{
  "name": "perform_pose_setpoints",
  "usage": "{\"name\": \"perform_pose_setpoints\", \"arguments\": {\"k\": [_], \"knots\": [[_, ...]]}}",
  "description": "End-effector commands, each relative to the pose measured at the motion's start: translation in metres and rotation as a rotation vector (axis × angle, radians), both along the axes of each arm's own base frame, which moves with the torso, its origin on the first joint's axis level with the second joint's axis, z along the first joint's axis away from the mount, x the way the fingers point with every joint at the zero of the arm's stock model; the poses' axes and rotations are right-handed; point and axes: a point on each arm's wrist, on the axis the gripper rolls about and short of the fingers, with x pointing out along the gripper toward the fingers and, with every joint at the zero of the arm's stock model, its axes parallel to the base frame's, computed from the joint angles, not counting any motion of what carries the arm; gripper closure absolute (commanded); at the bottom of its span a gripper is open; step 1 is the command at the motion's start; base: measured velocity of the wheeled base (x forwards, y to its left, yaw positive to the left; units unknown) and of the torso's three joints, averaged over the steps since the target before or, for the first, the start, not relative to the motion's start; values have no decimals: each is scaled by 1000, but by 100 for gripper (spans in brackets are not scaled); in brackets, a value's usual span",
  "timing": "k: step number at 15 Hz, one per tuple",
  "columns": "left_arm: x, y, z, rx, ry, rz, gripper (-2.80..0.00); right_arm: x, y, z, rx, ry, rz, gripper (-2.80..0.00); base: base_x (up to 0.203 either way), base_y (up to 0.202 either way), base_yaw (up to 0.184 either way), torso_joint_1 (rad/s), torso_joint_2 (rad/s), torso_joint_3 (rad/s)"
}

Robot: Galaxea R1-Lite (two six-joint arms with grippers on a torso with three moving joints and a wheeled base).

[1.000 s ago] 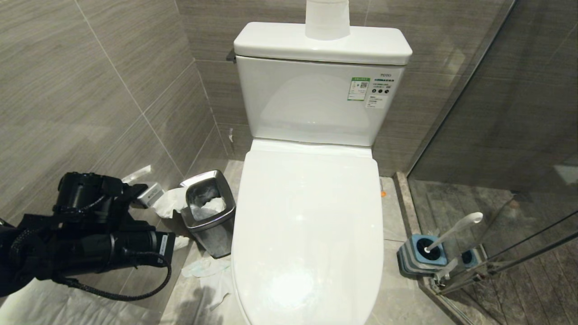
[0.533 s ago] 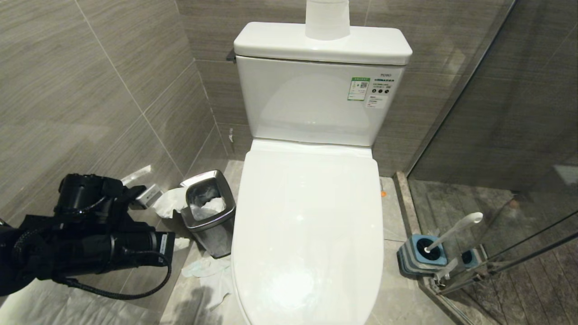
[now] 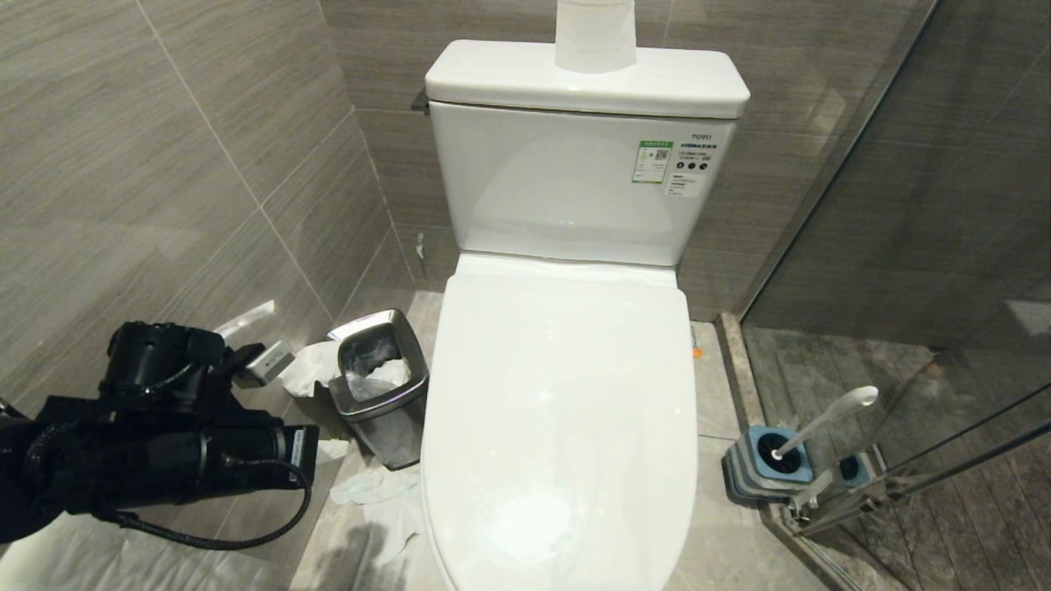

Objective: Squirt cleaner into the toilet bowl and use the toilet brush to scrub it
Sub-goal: Use the left hand to lift the toilet lid slightly

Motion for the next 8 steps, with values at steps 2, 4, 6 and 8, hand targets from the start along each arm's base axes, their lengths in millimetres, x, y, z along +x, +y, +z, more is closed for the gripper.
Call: {"name": "perform_pose_setpoints", "arguments": {"k": [2,4,6,8], "knots": [[-7,-1,-2,-50,20,-53,0,0,0,0,1,0,0,0,0,0,0,0,0,0],[-8,-5,-2,-46,16,-76,0,0,0,0,1,0,0,0,0,0,0,0,0,0],[-9,-11,-2,-39,11,-108,0,0,0,0,1,0,0,0,0,0,0,0,0,0],[-11,-18,-2,-38,13,-139,0,0,0,0,1,1,0,0,0,0,0,0,0,0]]}}
